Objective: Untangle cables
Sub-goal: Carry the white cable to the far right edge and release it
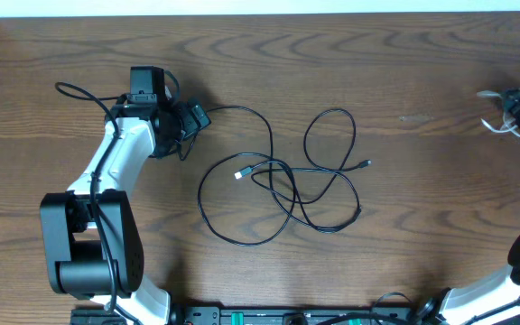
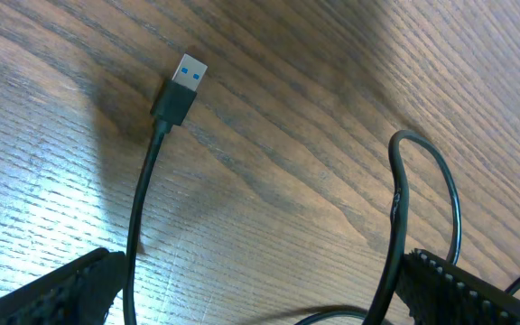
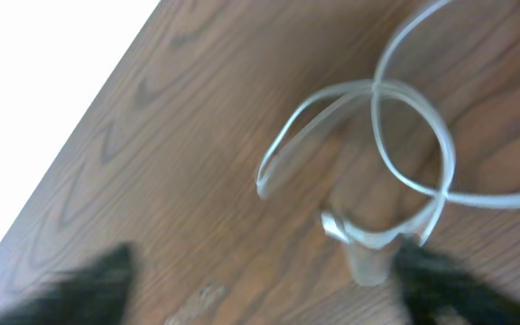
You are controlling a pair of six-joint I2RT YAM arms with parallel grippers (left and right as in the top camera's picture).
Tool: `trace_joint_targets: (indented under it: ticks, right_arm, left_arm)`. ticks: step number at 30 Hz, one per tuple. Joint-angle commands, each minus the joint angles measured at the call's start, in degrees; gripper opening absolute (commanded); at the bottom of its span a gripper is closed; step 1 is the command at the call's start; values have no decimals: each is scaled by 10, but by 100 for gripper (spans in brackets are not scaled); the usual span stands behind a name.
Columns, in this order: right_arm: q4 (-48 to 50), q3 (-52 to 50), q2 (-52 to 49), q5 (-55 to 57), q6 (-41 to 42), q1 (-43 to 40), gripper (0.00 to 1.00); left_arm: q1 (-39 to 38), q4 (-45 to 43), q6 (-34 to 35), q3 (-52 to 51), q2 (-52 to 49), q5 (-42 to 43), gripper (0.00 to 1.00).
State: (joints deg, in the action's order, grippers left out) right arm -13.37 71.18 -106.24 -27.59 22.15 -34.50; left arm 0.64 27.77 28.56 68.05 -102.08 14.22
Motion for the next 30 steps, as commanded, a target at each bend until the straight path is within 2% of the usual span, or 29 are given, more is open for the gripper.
trace_joint_targets:
  ticks: [1, 9, 10, 11, 12, 14, 18, 25, 30]
  right_arm:
    - [-19, 3, -3, -25, 14, -2, 99]
    - [-101, 3, -3, 78, -6, -3, 99]
    - [-100, 3, -3, 77, -22, -3, 97]
    - [-98, 3, -3, 65, -36, -3, 90]
    - [-92, 3, -3, 41, -52, -3, 78]
    - [-74, 3, -3, -31, -70, -3, 1]
    - [-32, 3, -3, -123, -68, -3, 1]
    - [10, 3, -13, -70, -64, 2, 1]
    - [80, 3, -43, -71, -63, 7, 1]
  left_arm:
    - [-1, 0, 5, -2, 12, -6, 100]
    - [-1, 0, 5, -2, 12, -6, 100]
    - [-1, 0, 5, -2, 12, -6, 100]
    - [-1, 0, 5, -2, 12, -6, 100]
    - [-1, 0, 5, -2, 12, -6, 100]
    - [-1, 0, 5, -2, 12, -6, 100]
    - [-1, 0, 5, -2, 12, -6, 100]
    - [-1, 0, 5, -2, 12, -6, 100]
    - [-1, 1, 5, -2, 12, -6, 100]
